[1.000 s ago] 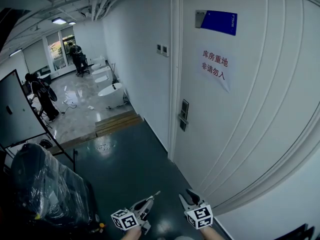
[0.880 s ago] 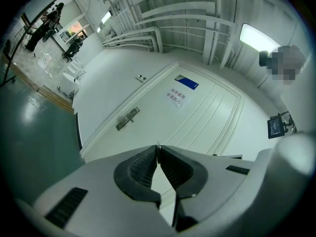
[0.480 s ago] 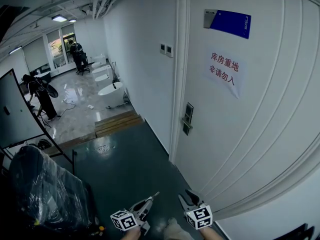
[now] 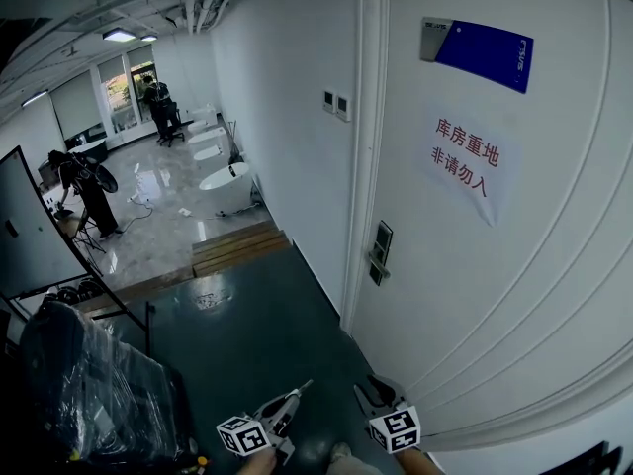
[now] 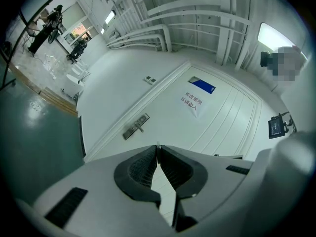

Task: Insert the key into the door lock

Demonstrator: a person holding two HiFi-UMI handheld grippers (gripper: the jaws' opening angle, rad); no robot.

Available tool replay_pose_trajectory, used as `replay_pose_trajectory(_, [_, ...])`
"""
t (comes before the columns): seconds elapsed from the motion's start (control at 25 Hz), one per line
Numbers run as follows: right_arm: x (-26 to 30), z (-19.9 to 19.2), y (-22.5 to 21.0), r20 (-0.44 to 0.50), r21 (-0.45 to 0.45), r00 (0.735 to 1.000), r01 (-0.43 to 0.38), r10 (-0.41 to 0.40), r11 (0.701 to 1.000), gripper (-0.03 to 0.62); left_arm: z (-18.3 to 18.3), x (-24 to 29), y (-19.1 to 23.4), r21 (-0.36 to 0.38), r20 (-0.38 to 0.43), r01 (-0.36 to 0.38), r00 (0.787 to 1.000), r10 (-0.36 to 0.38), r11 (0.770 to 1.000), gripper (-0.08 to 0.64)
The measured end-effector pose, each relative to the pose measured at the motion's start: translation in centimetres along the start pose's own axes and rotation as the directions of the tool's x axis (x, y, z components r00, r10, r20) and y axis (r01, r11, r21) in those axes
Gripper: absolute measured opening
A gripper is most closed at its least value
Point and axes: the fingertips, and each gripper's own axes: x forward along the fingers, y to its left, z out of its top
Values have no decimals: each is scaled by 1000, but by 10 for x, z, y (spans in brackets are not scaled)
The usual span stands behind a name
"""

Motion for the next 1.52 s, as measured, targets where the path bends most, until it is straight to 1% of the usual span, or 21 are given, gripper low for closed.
replay_pose_trajectory(0.24, [29, 14, -41, -10, 15, 1000, -6, 7, 1000, 121, 21, 44, 11, 6, -17, -13, 1000, 13, 1000, 32])
replay_pose_trajectory(0.4, [45, 20, -72, -5, 19, 1000, -2, 2, 1000, 121, 29, 76, 19, 13, -28, -17, 999, 17, 1000, 32])
replay_pose_trajectory(0.64, [65, 30, -114, 15, 33, 1000, 8, -8, 999, 121, 43, 125, 20, 34, -46, -10, 999, 11, 999, 32])
replay_pose_trajectory(0.8, [75, 28, -131, 17, 47, 1000, 10, -10, 999, 121, 45, 147, 23, 41, -54, 0, 999, 2, 999, 32])
replay_pose_trajectory(0.96, [82, 21, -139, 14, 57, 1000, 5, -5, 998, 121, 45, 153, 27, 41, -55, -8, 998, 10, 999, 32])
replay_pose_trajectory(1.12, [88, 20, -135, 13, 57, 1000, -11, 10, 998, 121, 47, 146, 33, 40, -50, -36, 998, 38, 999, 32])
replay_pose_trajectory(1.32, [93, 22, -131, 17, 54, 1000, -17, 16, 998, 121, 46, 136, 46, 28, -31, -47, 998, 48, 998, 32])
replay_pose_trajectory(1.52, [97, 26, -129, 22, 50, 1000, -11, 10, 999, 121, 54, 133, 51, 39, -23, -48, 999, 49, 998, 32])
